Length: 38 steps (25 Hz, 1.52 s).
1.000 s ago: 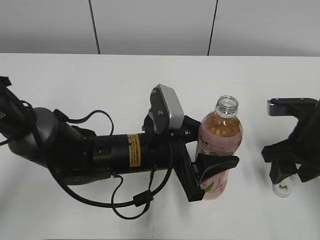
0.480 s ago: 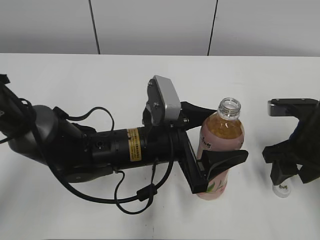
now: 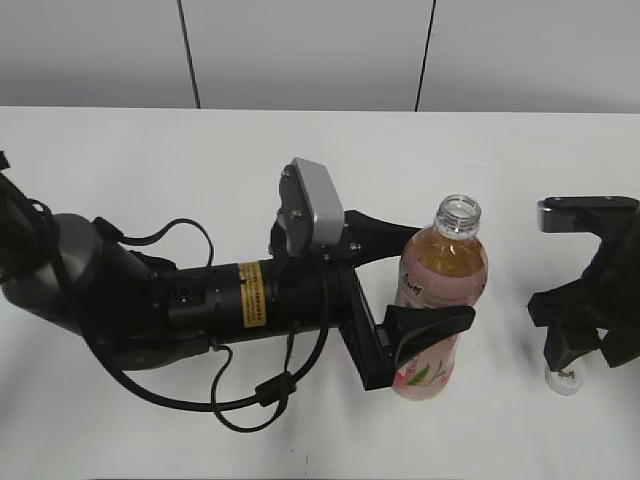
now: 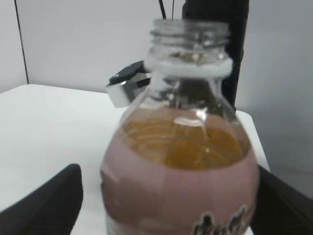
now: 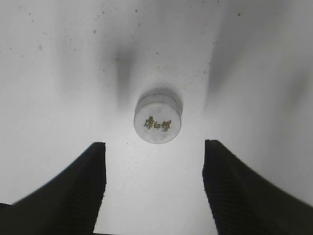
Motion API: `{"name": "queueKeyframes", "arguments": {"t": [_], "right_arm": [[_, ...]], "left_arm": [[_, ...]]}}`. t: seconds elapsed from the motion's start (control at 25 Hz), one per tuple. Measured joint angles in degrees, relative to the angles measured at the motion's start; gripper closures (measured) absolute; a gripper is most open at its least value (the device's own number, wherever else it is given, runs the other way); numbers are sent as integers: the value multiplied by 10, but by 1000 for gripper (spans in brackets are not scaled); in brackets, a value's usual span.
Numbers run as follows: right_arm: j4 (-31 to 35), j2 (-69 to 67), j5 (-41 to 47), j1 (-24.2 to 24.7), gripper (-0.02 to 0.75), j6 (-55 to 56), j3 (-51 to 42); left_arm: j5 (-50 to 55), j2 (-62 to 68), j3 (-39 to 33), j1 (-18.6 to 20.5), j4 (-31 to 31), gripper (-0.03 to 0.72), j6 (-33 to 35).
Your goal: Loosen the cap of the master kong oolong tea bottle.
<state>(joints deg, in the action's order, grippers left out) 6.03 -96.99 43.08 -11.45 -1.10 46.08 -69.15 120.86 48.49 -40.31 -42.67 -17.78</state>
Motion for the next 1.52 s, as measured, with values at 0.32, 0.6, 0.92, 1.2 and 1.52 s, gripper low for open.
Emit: {"name": "queueKeyframes", "arguments": {"t": [0.32, 0.6, 0.92, 1.2, 1.52], "right_arm": [[-2, 10, -1, 0, 266, 0, 0], [1, 10, 0, 0, 266, 0, 0], [-1, 34, 2, 0, 266, 0, 0], [-3, 42, 2, 0, 266, 0, 0], [-3, 42, 0, 0, 266, -1, 0]], "left_arm": [[-2, 0, -33, 37, -46, 103, 0], [-2, -1, -42, 64, -113, 103, -3], [-1, -49, -42, 121, -216, 104, -47], [-1, -115, -42, 170, -280, 193, -54], [193, -170, -42, 175, -321, 393, -27]]}}
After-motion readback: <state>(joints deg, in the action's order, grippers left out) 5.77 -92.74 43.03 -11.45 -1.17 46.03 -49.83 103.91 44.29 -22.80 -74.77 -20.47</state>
